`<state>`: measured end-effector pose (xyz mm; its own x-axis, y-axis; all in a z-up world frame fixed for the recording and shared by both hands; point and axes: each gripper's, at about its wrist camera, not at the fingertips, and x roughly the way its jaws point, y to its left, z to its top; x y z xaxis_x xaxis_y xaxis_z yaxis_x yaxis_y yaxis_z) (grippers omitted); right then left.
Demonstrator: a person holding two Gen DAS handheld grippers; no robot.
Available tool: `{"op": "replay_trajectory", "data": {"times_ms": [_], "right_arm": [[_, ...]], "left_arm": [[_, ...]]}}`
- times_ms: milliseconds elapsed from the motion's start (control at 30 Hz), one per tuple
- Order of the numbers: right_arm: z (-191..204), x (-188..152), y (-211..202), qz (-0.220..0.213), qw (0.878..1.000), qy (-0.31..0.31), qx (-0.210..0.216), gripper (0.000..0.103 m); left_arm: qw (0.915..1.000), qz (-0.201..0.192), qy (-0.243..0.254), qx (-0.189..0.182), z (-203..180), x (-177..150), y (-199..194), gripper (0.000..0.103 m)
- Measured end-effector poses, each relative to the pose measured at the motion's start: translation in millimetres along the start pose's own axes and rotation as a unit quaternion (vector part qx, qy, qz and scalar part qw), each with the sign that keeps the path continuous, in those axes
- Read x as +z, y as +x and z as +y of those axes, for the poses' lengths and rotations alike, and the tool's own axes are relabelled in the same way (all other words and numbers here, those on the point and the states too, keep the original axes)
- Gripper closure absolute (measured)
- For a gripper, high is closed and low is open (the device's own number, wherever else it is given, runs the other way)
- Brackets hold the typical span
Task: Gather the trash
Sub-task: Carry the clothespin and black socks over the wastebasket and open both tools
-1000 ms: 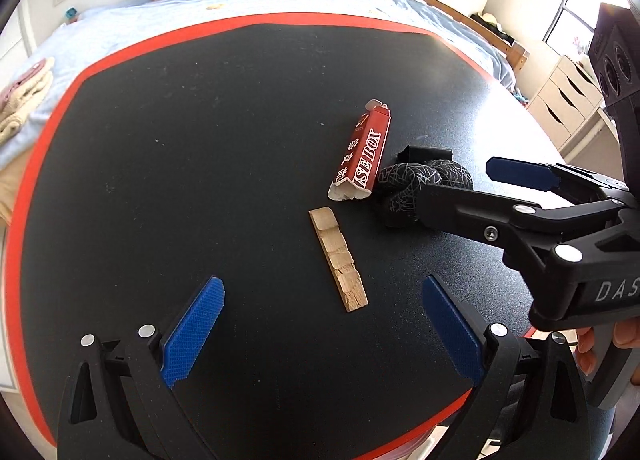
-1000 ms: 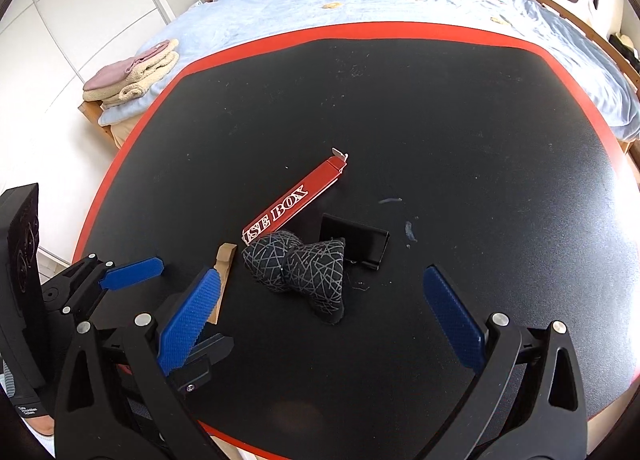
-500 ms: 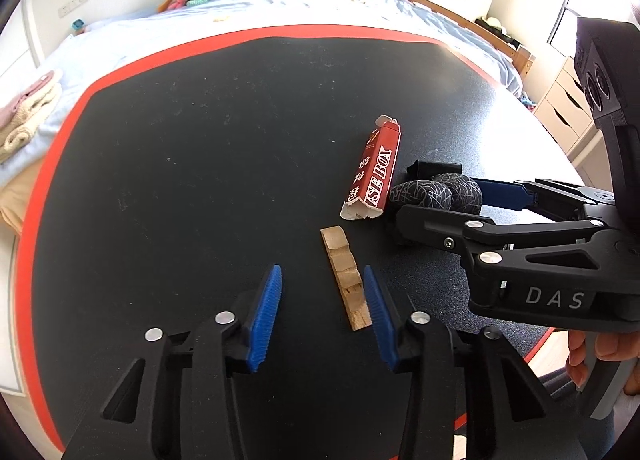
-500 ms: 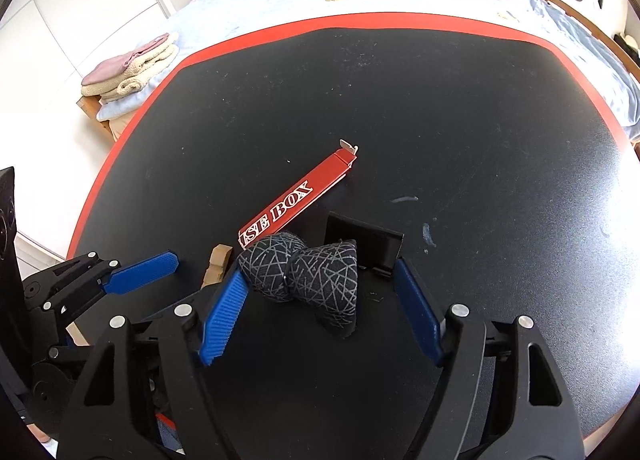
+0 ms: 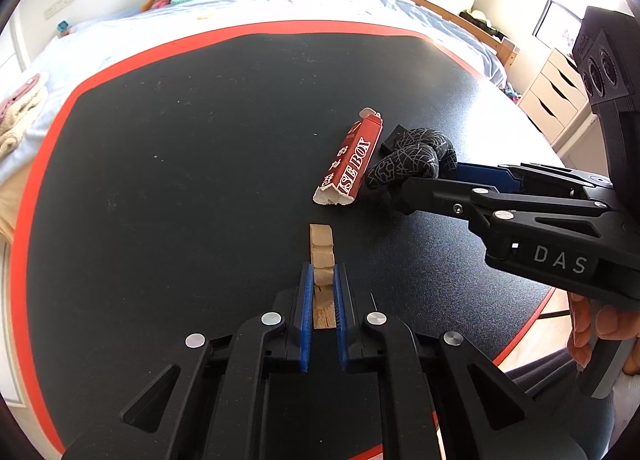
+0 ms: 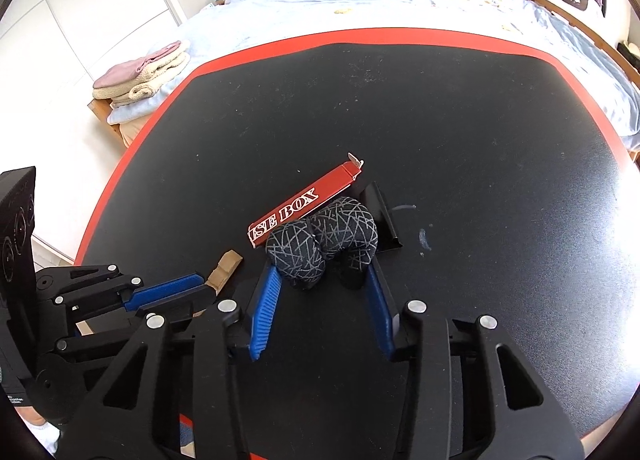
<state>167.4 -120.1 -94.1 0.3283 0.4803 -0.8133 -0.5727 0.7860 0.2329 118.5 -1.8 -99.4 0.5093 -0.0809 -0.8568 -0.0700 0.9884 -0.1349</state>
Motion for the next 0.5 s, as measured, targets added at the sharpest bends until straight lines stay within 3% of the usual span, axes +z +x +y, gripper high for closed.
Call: {"op": "replay_trajectory", "data": {"times_ms": [500], "right_arm": [[-0.2, -22.2, -50.0, -0.018, 1.000, -0.006, -0.013, 0.064]], "left_arm": [[0.9996, -0.012, 0.022, -0.014, -13.2, -4.1, -31.9, 0.093]]}}
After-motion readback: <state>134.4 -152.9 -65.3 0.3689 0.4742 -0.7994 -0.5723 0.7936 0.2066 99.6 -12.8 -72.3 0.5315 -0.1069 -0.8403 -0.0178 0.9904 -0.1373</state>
